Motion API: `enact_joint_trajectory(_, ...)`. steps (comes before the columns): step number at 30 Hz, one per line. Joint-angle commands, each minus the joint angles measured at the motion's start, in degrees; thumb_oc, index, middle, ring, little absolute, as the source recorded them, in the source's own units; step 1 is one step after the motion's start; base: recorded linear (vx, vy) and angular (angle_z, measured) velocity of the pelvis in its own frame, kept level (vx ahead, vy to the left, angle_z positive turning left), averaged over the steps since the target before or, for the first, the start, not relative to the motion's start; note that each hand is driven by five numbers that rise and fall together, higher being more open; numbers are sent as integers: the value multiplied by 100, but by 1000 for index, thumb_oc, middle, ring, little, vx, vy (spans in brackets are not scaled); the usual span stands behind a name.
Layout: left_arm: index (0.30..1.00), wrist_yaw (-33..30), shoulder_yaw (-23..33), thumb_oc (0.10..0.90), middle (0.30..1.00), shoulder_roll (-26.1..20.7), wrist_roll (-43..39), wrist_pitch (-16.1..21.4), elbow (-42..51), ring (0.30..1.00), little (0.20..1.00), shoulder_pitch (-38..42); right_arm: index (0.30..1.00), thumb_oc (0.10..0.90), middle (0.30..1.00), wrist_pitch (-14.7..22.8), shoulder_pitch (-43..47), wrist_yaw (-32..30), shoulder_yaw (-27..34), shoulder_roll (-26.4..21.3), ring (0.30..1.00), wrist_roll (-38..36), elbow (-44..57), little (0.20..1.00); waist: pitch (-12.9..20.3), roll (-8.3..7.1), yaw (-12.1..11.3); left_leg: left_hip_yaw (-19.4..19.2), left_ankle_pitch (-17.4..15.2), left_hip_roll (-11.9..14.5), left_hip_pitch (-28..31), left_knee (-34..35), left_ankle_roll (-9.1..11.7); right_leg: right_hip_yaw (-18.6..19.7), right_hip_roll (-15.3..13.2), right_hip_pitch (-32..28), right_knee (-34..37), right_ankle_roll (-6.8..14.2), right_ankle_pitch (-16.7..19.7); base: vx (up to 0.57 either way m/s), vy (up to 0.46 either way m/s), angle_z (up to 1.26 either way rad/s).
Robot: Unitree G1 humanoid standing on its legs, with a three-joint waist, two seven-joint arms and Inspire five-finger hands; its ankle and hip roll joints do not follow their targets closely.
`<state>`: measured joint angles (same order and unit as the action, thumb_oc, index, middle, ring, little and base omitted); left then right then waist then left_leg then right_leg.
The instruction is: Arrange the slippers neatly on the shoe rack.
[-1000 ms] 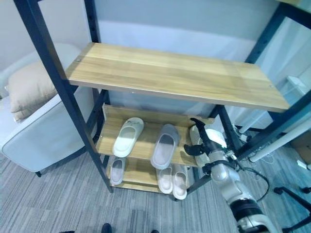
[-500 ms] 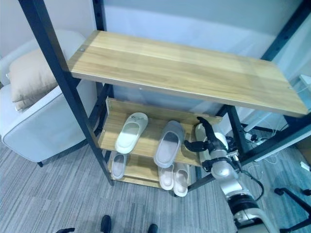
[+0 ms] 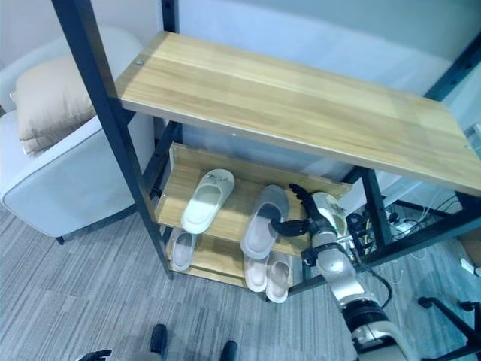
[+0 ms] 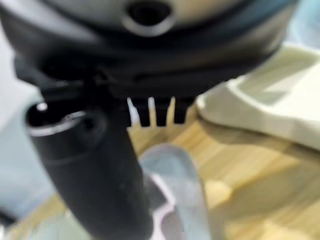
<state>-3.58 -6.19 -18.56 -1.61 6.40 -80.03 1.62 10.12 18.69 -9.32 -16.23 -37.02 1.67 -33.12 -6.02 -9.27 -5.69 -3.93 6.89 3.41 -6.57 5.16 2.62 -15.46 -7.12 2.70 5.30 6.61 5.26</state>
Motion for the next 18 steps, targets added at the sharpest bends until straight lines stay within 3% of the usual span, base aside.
enact_joint_trajectory(1, 900, -49, -142, 800, 900, -93, 191, 102, -187, 900, 900, 208, 900, 800, 900, 299, 628, -110, -54, -330, 900, 3, -30, 900, -9, -250, -164, -62, -770, 82, 260, -16, -37, 225, -257, -224, -30, 268, -516, 20, -9, 3)
enact_joint_trajectory(11, 900, 2, -257, 800, 900, -90, 161, 74, -200, 900, 900, 198, 900, 800, 900, 56, 882, 12, -437, -68, 900, 71, -1103, 900, -41, -341, -228, -43, -767, 86, 252, -16, -34, 228, -222, -187, -30, 252, -504, 0, 0, 0)
enact_joint_trajectory(18, 900, -68, -349, 800, 900, -66, 229, 26, -266, 900, 900, 211, 900, 800, 900, -90, 1143, -332, -202, 148, 900, -28, -1750, 900, -4, -251, -191, -58, -780, 79, 283, -16, -35, 236, -237, -188, -30, 240, -509, 0, 0, 0)
